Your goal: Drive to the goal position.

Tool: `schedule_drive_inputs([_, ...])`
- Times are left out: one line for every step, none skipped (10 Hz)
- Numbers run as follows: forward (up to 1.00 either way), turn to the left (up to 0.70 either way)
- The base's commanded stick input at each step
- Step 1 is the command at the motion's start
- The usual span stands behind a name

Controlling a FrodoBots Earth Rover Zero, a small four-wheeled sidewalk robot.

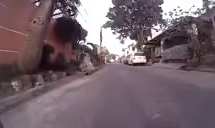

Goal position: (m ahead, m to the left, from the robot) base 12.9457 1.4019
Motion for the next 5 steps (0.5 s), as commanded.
schedule_drive_inputs([1.0, 0.0])
schedule_drive_inputs([1.0, 0.0])
schedule_drive_inputs([1.0, 0.0])
schedule_drive_inputs([1.0, 0.0])
schedule_drive_inputs([1.0, -0.4])
